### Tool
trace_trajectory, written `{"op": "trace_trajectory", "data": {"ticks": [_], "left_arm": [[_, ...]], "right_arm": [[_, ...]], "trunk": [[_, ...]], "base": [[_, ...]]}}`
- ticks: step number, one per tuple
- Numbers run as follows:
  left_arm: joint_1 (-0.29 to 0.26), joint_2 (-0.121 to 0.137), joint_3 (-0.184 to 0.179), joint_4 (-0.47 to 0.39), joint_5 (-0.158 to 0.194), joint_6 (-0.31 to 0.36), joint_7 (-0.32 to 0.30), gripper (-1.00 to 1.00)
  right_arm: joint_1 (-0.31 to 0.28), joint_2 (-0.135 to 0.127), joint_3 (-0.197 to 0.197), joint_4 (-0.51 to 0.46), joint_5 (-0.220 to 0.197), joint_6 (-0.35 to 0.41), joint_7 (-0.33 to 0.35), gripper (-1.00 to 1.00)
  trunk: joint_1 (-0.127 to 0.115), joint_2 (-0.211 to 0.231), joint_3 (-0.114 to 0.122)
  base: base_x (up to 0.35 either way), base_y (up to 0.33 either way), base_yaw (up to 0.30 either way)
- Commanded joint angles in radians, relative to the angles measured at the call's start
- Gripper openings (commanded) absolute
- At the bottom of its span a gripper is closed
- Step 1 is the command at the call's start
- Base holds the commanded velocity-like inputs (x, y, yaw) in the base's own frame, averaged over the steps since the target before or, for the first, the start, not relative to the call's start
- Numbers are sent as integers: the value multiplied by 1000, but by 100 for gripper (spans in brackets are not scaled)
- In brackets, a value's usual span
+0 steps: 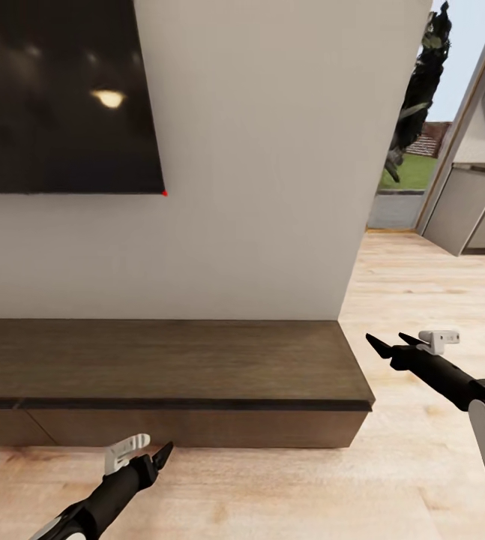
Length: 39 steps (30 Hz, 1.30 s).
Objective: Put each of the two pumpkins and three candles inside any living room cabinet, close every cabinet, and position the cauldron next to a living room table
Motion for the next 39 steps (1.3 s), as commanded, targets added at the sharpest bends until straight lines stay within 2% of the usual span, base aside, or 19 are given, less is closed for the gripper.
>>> {"op": "trace_trajectory", "data": {"ticks": [1, 26, 32, 39], "left_arm": [[0, 0, -1, -1, 10, 2, 10, 100], [3, -1, 1, 16, 7, -3, 12, 100], [3, 0, 2, 29, 8, -27, 12, 100], [3, 0, 1, 30, 8, -32, 12, 100]], "right_arm": [[0, 0, -1, -1, -7, 8, 2, 100], [0, 0, 1, -1, -6, 6, 0, 100], [0, -1, 1, -1, -6, 6, 0, 100], [0, -3, 3, 1, -6, 16, 1, 100]], "trunk": [[-4, 7, 4], [-100, 182, 124], [-123, 224, 153], [-150, 273, 179]], "base": [[0, 0, 0], [0, 0, 0], [0, 0, 0], [0, 0, 0]]}}
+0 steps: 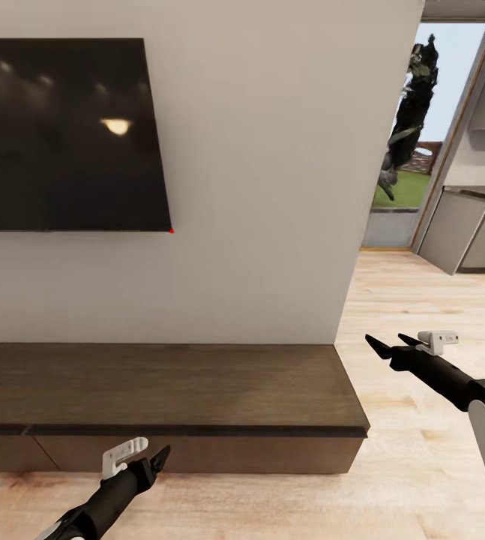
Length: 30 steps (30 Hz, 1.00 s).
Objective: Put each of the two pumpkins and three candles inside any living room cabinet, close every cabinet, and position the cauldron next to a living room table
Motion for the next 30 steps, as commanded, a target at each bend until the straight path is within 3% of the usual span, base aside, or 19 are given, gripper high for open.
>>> {"op": "trace_trajectory", "data": {"ticks": [1, 8, 18, 23, 30], "left_arm": [[0, 1, -2, -2, 11, 2, 10, 100], [0, 1, -2, -2, 11, 1, 10, 100], [0, 1, 0, 8, 7, -1, 11, 100], [0, 2, 1, 22, 6, -2, 14, 100], [0, 3, 12, 25, 6, -11, 17, 100]], "right_arm": [[-1, 0, 0, -1, -6, 8, 2, 100], [0, 0, -2, 0, -6, 1, 4, 100], [3, 5, -2, 6, -5, -2, 8, 100], [33, 18, -2, 76, -3, -1, 10, 100], [93, 18, -4, 92, -1, -2, 11, 100]], "trunk": [[-4, 7, 3], [-31, 56, 25], [-31, 56, 25], [-31, 56, 25], [-31, 56, 25]], "base": [[0, 0, 0], [0, 0, 0], [0, 0, 0], [0, 0, 0], [0, 0, 0]]}}
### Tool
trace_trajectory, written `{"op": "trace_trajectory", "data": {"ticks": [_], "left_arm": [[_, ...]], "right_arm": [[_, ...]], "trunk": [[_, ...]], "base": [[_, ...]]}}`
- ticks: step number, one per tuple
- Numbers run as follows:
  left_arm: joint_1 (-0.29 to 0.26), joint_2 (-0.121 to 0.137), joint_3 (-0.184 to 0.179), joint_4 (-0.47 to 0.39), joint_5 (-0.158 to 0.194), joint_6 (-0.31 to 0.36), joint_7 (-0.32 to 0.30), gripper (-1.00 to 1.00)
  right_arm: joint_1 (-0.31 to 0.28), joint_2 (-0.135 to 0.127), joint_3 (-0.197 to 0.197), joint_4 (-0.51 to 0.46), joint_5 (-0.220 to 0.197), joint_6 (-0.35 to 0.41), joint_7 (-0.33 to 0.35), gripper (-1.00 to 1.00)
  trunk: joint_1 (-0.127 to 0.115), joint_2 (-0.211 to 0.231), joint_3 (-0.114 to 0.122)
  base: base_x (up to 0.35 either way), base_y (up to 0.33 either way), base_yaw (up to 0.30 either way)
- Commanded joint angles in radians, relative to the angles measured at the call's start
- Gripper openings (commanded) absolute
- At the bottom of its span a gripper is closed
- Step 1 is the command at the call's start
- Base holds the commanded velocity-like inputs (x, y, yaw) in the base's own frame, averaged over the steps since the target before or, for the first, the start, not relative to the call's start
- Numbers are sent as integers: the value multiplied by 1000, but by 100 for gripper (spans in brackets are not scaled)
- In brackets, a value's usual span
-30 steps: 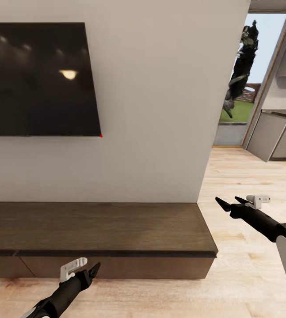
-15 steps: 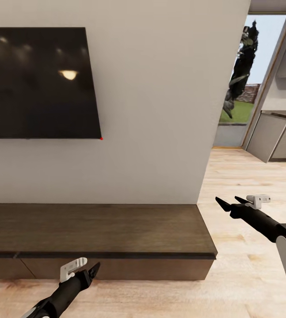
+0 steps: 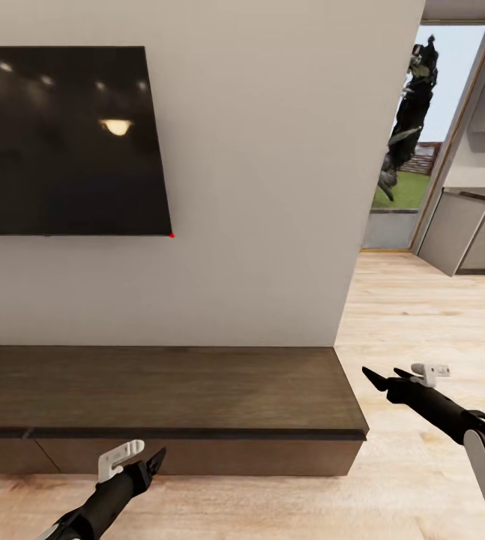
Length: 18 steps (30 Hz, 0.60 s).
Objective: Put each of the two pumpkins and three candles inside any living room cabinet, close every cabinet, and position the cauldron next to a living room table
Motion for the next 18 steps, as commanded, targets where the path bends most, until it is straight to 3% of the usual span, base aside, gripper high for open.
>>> {"op": "trace_trajectory", "data": {"ticks": [1, 5, 9, 18], "left_arm": [[0, 1, -2, -2, 11, 2, 10, 100], [0, 1, 1, -1, 11, 0, 10, 100], [0, 2, 5, 0, 11, -4, 10, 100], [0, 2, 7, 0, 10, -5, 8, 100]], "right_arm": [[-1, 0, -1, -1, -7, 8, 1, 100], [31, 3, -1, 3, -7, 7, 1, 100], [83, 22, 4, 116, -7, 6, -4, 100], [101, 38, 4, 156, -8, 9, -6, 100]], "trunk": [[0, 0, -1], [0, 0, -1], [0, 0, -1], [0, 0, -1]], "base": [[0, 0, 0], [0, 0, 0], [0, 0, 0], [0, 0, 0]]}}
